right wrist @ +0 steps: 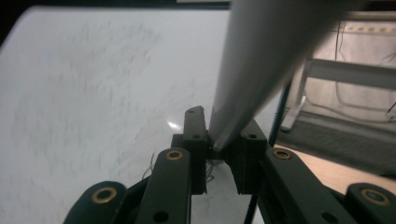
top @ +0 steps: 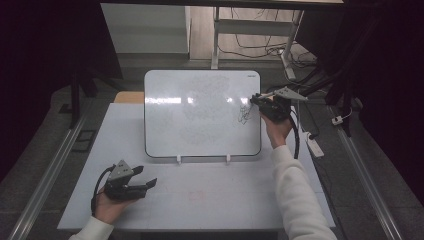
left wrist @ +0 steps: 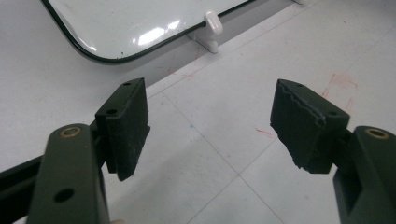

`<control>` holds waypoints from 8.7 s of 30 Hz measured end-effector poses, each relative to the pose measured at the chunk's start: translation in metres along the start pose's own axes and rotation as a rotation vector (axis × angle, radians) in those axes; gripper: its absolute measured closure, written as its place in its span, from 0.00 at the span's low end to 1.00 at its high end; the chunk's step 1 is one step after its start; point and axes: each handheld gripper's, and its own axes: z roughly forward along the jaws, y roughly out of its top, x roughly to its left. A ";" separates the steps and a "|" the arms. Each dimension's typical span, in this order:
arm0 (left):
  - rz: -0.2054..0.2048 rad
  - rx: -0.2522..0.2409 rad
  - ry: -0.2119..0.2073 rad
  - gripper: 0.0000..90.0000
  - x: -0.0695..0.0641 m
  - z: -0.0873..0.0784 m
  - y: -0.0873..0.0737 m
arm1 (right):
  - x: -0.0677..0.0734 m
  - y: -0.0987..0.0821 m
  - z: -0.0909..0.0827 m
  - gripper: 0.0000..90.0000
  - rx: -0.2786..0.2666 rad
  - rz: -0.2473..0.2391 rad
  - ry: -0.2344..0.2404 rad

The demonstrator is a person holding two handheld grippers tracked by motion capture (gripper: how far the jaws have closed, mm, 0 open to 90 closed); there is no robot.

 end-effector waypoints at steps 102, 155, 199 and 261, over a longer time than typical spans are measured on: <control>0.003 0.005 0.000 0.32 0.000 0.003 0.001 | 0.031 -0.039 -0.014 0.86 0.102 -0.133 0.117; 0.009 0.006 -0.004 0.32 -0.002 0.004 0.001 | 0.030 -0.035 -0.015 0.86 0.118 -0.127 0.077; 0.007 -0.083 -0.004 0.32 -0.004 -0.003 0.005 | 0.135 -0.072 -0.055 0.86 0.287 -0.102 0.490; 0.296 -0.173 -0.290 0.90 -0.102 0.084 0.134 | 0.162 -0.084 -0.031 0.86 0.379 0.013 0.590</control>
